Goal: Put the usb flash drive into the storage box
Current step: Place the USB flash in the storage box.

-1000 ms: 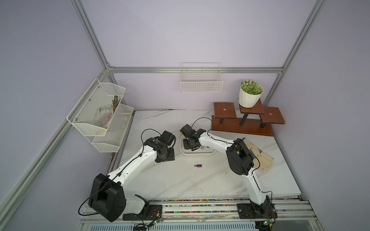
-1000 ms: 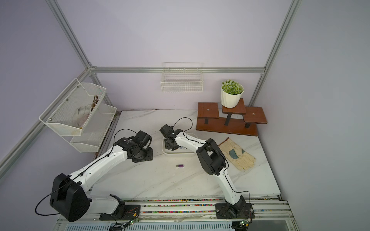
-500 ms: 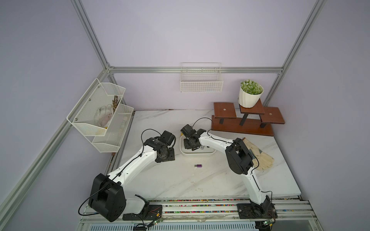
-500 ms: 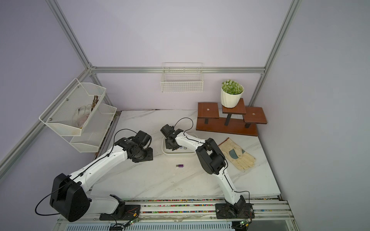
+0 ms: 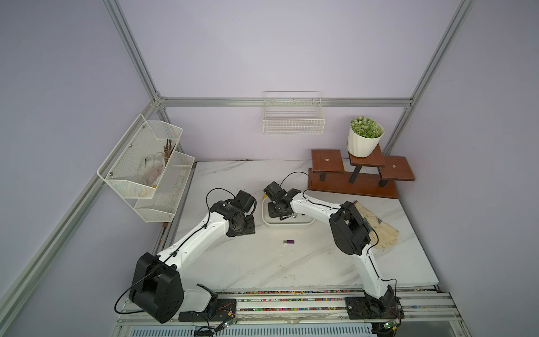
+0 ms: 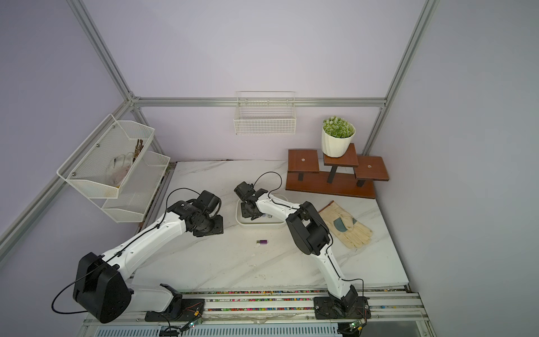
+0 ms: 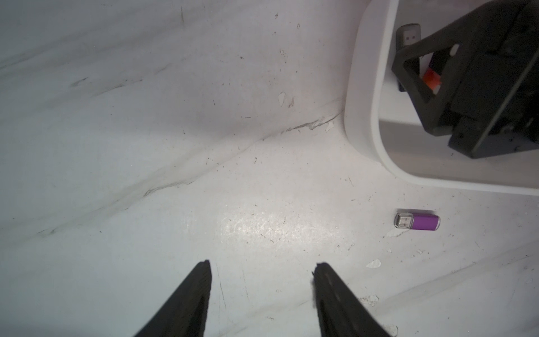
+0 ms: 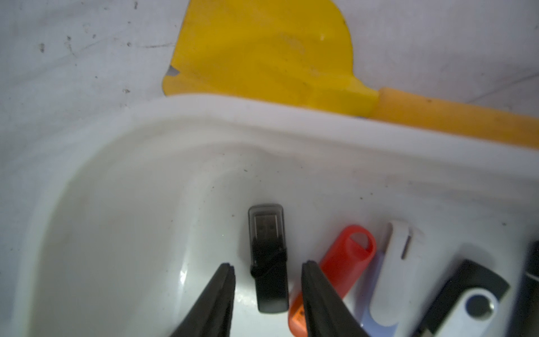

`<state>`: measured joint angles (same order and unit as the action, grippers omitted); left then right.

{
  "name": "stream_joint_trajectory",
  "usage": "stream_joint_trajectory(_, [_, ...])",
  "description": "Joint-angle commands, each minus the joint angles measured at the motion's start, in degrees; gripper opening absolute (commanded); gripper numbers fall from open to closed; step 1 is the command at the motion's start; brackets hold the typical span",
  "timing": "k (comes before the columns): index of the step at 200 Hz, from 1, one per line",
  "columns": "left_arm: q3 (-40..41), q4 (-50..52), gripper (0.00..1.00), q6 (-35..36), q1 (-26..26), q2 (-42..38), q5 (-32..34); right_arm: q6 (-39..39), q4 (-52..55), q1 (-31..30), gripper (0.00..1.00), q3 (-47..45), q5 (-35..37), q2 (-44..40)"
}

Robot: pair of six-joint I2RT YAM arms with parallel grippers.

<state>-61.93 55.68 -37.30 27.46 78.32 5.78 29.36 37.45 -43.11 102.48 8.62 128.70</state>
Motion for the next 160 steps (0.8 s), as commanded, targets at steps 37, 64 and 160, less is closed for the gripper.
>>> stream_joint_trajectory(37, [2.5,-2.9,0.18,-0.6,0.7,-0.5,-2.4,-0.6,-1.7,0.7,0.08,-8.4,5.0,-19.1])
stream_joint_trajectory(64, [3.3,-5.5,0.00,-1.4,2.3,0.9,-4.7,-0.7,-1.5,0.4,0.00,-17.0,6.1,-29.6])
stream_joint_trajectory(160, [9.5,-26.8,0.00,-6.2,10.0,5.4,-9.9,6.8,-10.4,-3.9,0.00,-53.3,-5.0,-54.8])
